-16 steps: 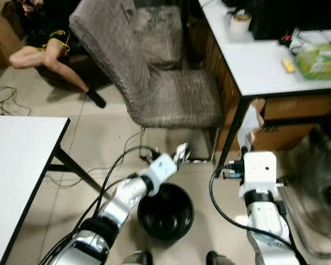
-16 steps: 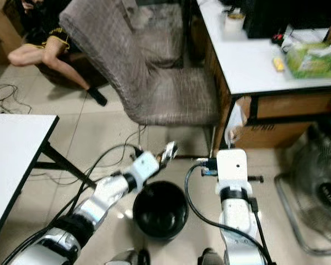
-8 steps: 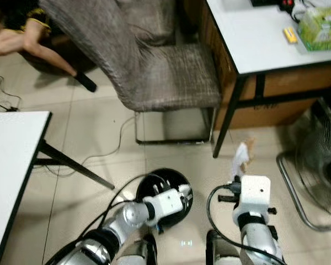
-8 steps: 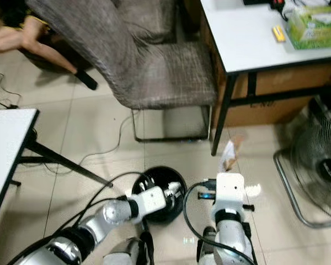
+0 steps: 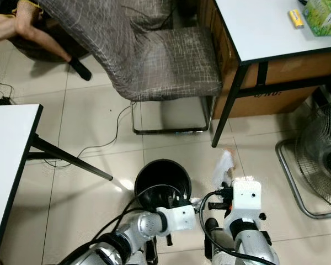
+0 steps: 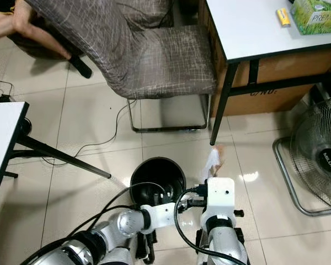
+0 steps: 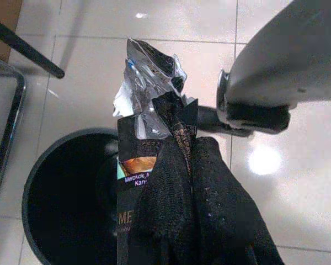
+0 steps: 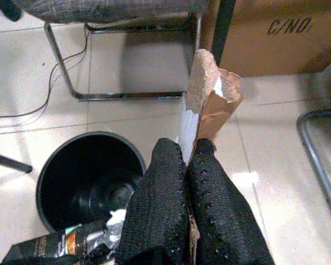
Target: Picking trash to rubbish bin
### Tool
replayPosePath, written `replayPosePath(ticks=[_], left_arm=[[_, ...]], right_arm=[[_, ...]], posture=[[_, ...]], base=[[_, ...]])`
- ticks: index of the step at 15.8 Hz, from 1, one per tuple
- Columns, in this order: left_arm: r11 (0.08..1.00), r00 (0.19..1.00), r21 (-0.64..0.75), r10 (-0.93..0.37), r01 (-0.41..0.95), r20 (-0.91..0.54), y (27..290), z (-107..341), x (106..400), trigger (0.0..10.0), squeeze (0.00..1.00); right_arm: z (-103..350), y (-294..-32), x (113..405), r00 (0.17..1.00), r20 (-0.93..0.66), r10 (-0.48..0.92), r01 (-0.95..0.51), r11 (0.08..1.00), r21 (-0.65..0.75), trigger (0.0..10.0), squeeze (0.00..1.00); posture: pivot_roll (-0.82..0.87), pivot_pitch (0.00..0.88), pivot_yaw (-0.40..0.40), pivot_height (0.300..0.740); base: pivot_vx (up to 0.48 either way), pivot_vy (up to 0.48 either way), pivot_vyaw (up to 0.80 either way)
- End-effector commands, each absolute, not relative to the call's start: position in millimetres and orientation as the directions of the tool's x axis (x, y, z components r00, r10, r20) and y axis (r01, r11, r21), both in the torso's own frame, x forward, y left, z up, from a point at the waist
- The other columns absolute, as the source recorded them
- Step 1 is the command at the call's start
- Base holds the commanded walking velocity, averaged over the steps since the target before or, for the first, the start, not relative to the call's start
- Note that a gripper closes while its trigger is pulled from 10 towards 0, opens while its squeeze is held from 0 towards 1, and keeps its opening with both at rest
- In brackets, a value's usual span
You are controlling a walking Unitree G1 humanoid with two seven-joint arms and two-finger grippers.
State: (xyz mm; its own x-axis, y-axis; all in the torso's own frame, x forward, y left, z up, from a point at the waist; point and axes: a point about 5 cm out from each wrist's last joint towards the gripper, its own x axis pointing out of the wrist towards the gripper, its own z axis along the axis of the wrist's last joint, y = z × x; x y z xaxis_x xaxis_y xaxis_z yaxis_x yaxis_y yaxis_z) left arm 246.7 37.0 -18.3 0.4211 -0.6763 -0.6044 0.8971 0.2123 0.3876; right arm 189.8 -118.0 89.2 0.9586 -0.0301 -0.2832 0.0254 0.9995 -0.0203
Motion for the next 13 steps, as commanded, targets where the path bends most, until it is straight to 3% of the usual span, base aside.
replayPosePath(ticks=[1, 3, 7, 10, 13], left_arm=[[0.231, 0.43, 0.378, -0.656, 0.897, -0.62, 40.1, -26.4, 239.3, 3.4, 0.0], [0.288, 0.488, 0.404, -0.642, 0.868, -0.591, 34.8, -24.5, 241.6, 3.5, 0.0], [0.402, 0.587, 0.432, -0.619, 0.807, -0.522, 32.0, -10.5, 259.6, 2.7, 0.0], [0.552, 0.702, 0.433, -0.559, 0.713, -0.442, 37.8, 10.8, 287.2, 2.9, 0.0], [0.634, 0.772, 0.443, -0.486, 0.634, -0.409, 49.7, 21.9, 303.8, 3.0, 0.0]], right_arm=[[99.6, -100.9, 190.0, 0.961, -0.274, -0.021, 0.04, 0.997, 0.063, 10.0, 0.0], [106.3, -102.0, 188.6, 0.964, -0.265, -0.021, 0.037, 0.998, 0.055, 10.0, 0.0], [111.0, -106.0, 185.9, 0.965, -0.26, -0.034, 0.044, 0.999, 0.031, 10.0, 0.0], [118.4, -109.5, 186.7, 0.97, -0.242, -0.04, 0.045, 0.999, 0.018, 10.0, 0.0], [123.0, -112.1, 187.2, 0.972, -0.231, -0.033, 0.033, 0.999, -0.003, 10.0, 0.0]], posture=[[-0.16, 0.354, 0.113, 0.74], [-0.19, 0.356, 0.103, 0.74], [-0.2, 0.355, 0.094, 0.74], [-0.21, 0.352, 0.076, 0.74], [-0.22, 0.344, 0.053, 0.74]], base=[[0.0, 0.0, 0.0], [0.0, 0.0, 0.0], [0.0, 0.0, 0.0], [0.0, 0.0, 0.0], [0.0, 0.0, 0.0]])
